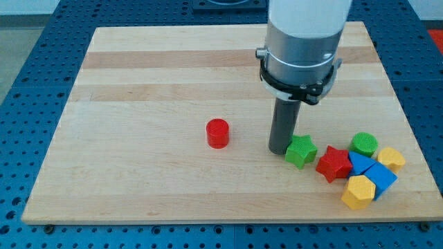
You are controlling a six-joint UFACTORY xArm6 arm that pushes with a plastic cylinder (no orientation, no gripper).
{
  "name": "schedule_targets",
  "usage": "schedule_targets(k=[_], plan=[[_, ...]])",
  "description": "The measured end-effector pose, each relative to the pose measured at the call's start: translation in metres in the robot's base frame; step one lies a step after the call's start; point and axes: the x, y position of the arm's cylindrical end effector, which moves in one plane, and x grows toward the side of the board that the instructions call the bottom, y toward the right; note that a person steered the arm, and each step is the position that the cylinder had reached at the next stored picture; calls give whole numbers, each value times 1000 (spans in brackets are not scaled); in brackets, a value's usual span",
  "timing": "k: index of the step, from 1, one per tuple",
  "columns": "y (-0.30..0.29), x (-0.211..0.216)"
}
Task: Keep red circle on left side of green star
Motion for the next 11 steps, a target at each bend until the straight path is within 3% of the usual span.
schedule_targets(k=[1, 2, 3, 4, 5, 9, 11], plan=[[-11, -3], [-64, -70], [-146, -108], [-218, -80], [-214, -43], [-28, -33], [-2, -17]])
